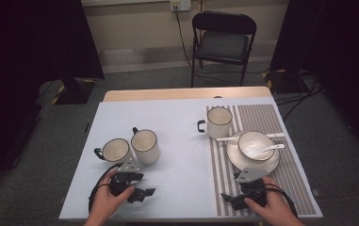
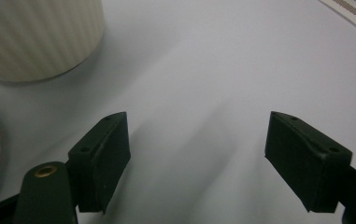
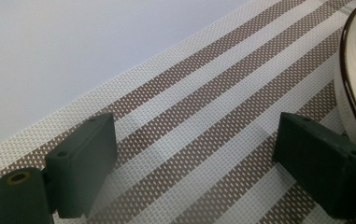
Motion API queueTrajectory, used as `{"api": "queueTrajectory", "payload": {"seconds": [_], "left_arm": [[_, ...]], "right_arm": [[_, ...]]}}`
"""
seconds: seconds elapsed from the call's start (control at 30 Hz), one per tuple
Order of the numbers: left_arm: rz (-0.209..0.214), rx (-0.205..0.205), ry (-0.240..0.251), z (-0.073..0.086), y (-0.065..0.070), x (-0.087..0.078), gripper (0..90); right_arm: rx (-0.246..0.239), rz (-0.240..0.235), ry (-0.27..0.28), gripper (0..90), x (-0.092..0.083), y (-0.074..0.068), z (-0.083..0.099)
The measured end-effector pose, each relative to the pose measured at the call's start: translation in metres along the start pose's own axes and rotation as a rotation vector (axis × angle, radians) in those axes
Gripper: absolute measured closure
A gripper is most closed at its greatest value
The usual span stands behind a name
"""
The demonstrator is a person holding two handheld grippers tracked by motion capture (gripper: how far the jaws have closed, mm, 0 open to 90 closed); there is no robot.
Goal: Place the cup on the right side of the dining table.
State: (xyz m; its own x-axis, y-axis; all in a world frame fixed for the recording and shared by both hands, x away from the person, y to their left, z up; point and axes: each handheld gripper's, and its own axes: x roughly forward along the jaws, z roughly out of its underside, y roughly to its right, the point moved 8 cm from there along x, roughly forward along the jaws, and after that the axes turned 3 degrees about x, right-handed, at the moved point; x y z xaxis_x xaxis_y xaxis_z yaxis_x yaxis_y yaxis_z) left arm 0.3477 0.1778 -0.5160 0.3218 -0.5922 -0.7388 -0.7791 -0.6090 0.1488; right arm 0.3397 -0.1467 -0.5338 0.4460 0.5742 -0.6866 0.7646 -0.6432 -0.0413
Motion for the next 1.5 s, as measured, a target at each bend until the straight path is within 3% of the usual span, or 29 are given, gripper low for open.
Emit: {"api": "queueTrajectory", "payload": {"seconds": [1.5], "left_arm": [[-0.013,-0.041,0.004,0.023,-0.014,-0.015,21.9]], "right_arm": [[0.003,-0.001,0.000,12.2,0.000,0.000,0.000]]}}
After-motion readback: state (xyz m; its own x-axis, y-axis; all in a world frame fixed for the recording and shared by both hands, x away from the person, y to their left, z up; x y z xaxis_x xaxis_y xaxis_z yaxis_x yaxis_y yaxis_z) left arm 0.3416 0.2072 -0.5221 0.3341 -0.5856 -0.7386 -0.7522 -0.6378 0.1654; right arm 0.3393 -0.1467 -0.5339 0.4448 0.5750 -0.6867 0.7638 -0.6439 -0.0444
